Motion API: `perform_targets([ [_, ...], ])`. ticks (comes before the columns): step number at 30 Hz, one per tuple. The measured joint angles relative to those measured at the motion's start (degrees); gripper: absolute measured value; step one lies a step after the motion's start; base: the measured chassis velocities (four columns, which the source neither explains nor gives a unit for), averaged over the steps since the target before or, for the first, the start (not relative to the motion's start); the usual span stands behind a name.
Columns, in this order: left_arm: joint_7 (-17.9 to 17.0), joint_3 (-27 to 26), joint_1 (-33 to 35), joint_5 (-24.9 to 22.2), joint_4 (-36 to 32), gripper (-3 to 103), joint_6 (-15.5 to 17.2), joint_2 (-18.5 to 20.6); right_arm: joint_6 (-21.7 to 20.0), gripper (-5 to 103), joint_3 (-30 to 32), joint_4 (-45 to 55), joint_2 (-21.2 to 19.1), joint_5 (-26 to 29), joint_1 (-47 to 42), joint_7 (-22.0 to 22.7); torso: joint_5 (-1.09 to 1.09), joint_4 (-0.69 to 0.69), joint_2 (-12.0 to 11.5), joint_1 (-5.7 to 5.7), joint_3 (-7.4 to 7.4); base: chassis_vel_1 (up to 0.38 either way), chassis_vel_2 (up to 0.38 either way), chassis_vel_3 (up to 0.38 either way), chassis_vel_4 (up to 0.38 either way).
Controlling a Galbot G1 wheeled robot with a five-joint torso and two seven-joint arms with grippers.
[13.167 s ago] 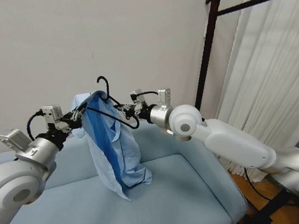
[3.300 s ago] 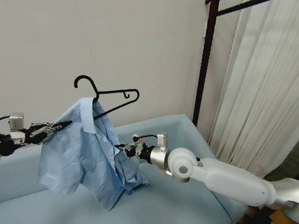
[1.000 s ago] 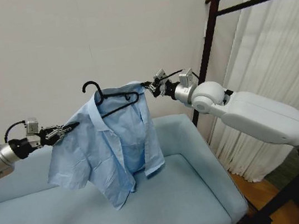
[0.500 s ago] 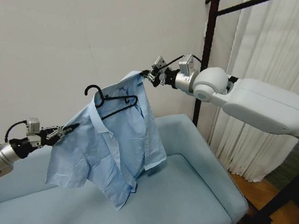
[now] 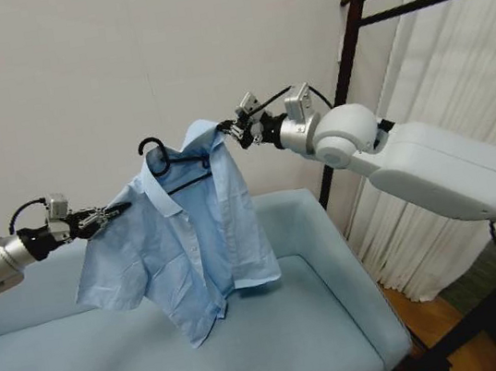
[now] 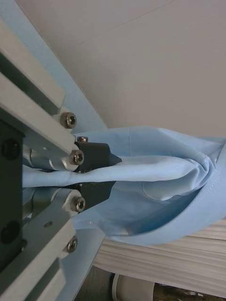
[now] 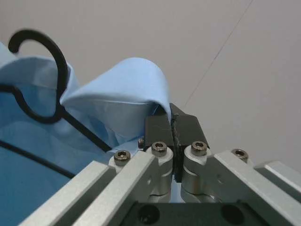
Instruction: Pick up the clothes from the sofa and hang them on the clothes hanger.
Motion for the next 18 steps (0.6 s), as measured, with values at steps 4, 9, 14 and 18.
perform_targets([
  [4,0.0,0.0,0.5,0.1,-0.4,2,0.0,0.0,-0.9,0,0.0,-0.6,1.7,1.9,1.5,0.8,-0.01,0.0,0.0,0.0,0.0,0.0,0.0,0.0,0.0],
  [9,0.0,-0.1,0.7,0.1,-0.3,2,0.0,0.0,-3.2,0,0.0,0.3,3.1,5.6,3.5,2.1,-0.01,0.0,0.0,0.0,0.0,0.0,0.0,0.0,0.0],
  [14,-0.9,-0.1,0.7,-0.2,-0.8,2,0.1,-0.3,-3.9,0,-1.2,4.2,1.8,7.7,3.1,3.2,0.0,-0.02,0.0,0.0,0.0,0.0,0.0,0.0,0.0],
  [18,-1.5,-0.1,0.7,-0.3,-1.1,2,0.2,-0.5,-4.3,0,-1.3,7.1,1.5,10.7,1.7,6.8,0.01,-0.02,0.0,0.0,0.0,0.0,0.0,0.0,0.0],
])
